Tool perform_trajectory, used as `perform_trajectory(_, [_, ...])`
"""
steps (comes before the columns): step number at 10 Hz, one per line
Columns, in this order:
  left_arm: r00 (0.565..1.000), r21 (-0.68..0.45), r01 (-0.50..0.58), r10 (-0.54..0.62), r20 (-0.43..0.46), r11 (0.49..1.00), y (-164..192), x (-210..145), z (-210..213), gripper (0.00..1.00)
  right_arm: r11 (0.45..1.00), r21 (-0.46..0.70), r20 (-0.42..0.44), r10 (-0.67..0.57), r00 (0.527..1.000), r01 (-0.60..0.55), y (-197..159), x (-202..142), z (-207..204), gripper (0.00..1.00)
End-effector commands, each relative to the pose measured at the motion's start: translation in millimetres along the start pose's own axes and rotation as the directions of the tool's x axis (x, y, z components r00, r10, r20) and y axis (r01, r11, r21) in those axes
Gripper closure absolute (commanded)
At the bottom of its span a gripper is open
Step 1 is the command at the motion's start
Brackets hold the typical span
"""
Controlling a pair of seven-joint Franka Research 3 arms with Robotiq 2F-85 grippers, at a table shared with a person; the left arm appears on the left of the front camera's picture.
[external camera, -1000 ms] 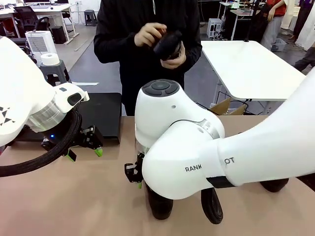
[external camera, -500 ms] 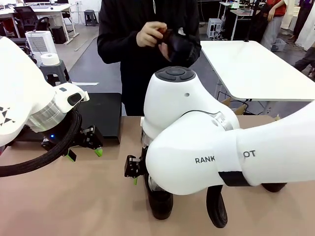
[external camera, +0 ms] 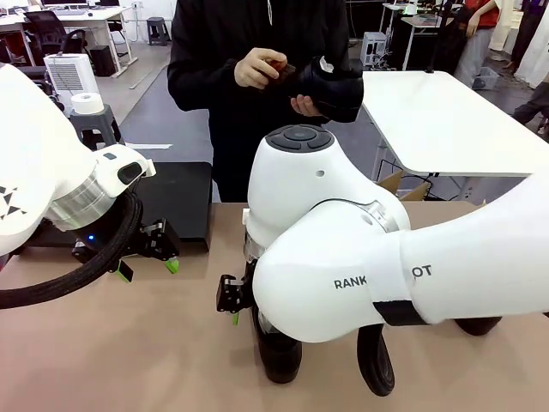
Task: Organize the shoes by placing them on the stand.
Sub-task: Place the Shoe from the middle of the table onto the Shoes Stand.
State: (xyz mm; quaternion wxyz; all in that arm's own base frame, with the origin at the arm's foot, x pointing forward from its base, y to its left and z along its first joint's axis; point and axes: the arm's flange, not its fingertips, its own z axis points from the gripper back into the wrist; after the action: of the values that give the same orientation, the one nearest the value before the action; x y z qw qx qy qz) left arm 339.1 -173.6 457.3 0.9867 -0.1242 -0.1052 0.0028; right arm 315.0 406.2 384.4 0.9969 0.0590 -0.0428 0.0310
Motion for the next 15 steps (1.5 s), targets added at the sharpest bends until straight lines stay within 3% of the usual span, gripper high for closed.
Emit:
perform_trajectory(1, [1.000, -0.001, 0.005, -0.005, 0.000, 1.000, 2, 0, 0, 0.15, 1.000, -0.002, 0.022, -0.010, 1.000, 0.010, 6, 4, 1, 0.00])
perform_trajectory(2, [1.000, -0.001, 0.005, -0.005, 0.000, 1.000, 2, 0, 0, 0.15, 1.000, 0.000, 0.000, 0.000, 1.000, 0.000, 0, 0, 0, 0.00])
perform_trajectory(3, [1.000, -0.001, 0.005, -0.005, 0.000, 1.000, 2, 0, 0, 0.15, 0.999, -0.014, 0.122, 0.050, 0.991, -0.049, -3, -33, 30, 0.00])
perform_trajectory(6, [1.000, 0.000, 0.000, 0.000, 0.000, 1.000, 0, 0, 0, 0.15, 0.998, -0.055, 0.198, 0.047, 0.979, -0.037, -96, -54, 88, 0.00])
perform_trajectory(7, [0.999, -0.048, -0.011, 0.009, -0.034, 0.999, -23, -13, -13, 0.15, 0.997, -0.074, 0.203, 0.007, 0.979, 0.008, -127, -54, 95, 0.00])
perform_trajectory(9, [0.985, -0.104, -0.146, 0.135, -0.104, 0.984, -68, -33, -29, 0.15, 0.987, -0.082, 0.150, -0.122, 0.981, 0.135, -179, -47, 83, 0.00])
perform_trajectory(10, [0.987, -0.114, -0.143, 0.133, -0.093, 0.983, -103, -45, -42, 0.15, 0.979, -0.062, 0.114, -0.186, 0.976, 0.193, -201, -41, 73, 0.00])
perform_trajectory(11, [0.983, -0.098, -0.142, 0.128, -0.133, 0.985, -116, -48, -51, 0.15, 0.969, -0.038, 0.092, -0.240, 0.966, 0.245, -211, -40, 65, 0.00])
perform_trajectory(12, [0.978, -0.035, -0.142, 0.135, -0.158, 0.989, -133, -48, -65, 0.15, 0.982, -0.098, 0.165, -0.145, 0.976, 0.163, -175, -33, 99, 0.00])
perform_trajectory(13, [0.972, 0.019, -0.130, 0.131, -0.193, 0.991, -149, -50, -71, 0.15, 0.982, -0.098, 0.165, -0.145, 0.976, 0.163, -175, -33, 99, 0.00])
perform_trajectory(15, [0.976, 0.142, -0.112, 0.136, -0.171, 0.983, -167, -51, -93, 0.15, 0.982, -0.098, 0.165, -0.145, 0.976, 0.163, -175, -33, 99, 0.00])
